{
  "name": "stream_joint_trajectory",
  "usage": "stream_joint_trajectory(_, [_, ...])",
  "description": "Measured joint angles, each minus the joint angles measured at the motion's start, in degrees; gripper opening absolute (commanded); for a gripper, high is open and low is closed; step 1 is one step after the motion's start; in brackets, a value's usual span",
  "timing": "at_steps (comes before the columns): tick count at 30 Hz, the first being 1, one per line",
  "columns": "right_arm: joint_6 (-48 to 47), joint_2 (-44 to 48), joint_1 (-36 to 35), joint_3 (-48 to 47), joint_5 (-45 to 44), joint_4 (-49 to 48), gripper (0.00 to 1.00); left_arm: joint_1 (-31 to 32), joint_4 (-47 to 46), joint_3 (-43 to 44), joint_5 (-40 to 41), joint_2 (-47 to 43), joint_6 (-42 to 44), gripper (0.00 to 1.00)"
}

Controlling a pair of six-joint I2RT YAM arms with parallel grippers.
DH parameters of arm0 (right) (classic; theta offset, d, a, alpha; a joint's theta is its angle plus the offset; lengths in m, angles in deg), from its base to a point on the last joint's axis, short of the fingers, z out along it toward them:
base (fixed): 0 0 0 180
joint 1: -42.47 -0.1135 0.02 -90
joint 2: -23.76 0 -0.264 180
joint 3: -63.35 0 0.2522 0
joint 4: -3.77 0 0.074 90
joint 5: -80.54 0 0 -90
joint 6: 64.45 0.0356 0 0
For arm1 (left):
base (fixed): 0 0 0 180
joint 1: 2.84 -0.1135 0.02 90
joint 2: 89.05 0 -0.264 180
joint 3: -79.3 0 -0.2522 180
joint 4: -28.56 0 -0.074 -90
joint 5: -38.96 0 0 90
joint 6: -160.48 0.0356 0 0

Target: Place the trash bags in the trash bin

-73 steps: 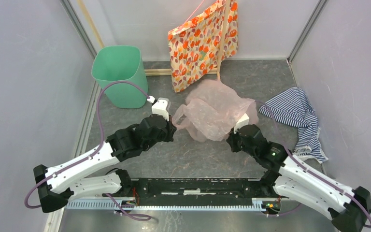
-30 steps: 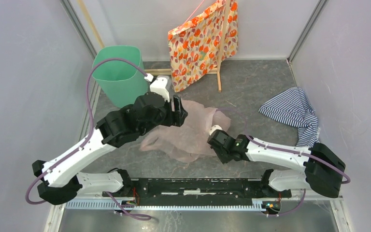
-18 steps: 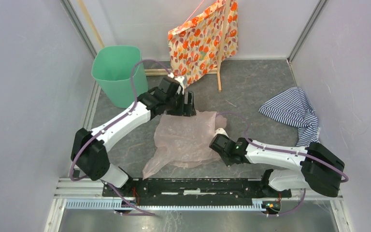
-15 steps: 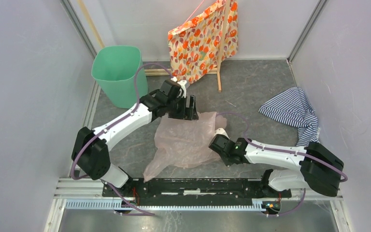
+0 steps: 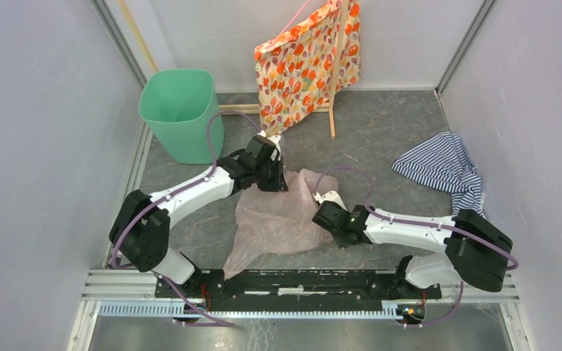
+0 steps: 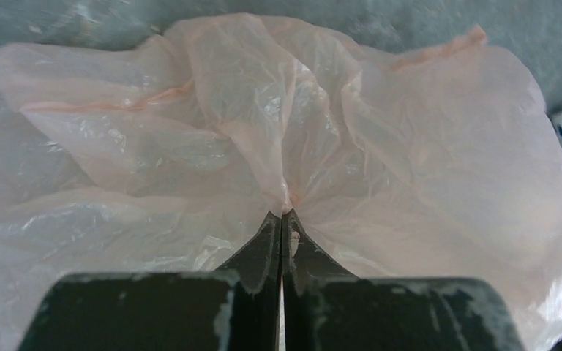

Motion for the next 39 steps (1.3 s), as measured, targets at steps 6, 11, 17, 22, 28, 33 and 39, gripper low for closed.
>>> stream_joint_trajectory(6, [2.8,4.2,0.0,2.8,0.0,-1.5,0.00,-2.6,3.1,5.2,9.3,3.1,-0.9,0.02])
stream_joint_trajectory(11, [3.3,8.9,0.1,3.2,0.9,0.6,0.00,-6.4,5.5,15.1,12.5,9.6,-0.6,0.02])
stream_joint_trajectory(17, [1.9,12.1,0.1,-7.2,0.6,4.4,0.00,-6.6,6.6,26.7,13.8,16.0,0.4,0.05])
stream_joint_trajectory(22, [1.0,11.5,0.2,-18.8,-1.5,6.2,0.00,-6.5,7.7,32.1,11.9,17.0,2.4,0.58])
stream_joint_trajectory(28, [0.8,8.1,2.8,-24.1,-2.3,8.9,0.00,-6.4,10.3,34.5,10.4,14.9,3.7,0.82])
stream_joint_trajectory(33, [0.0,6.7,7.1,-27.9,-2.3,10.3,0.00,-6.3,14.2,34.5,10.6,7.3,3.8,0.86])
stream_joint_trajectory(39, [-1.4,4.8,10.6,-33.5,-1.1,9.9,0.00,-5.6,16.8,32.0,13.2,-6.6,3.8,0.89])
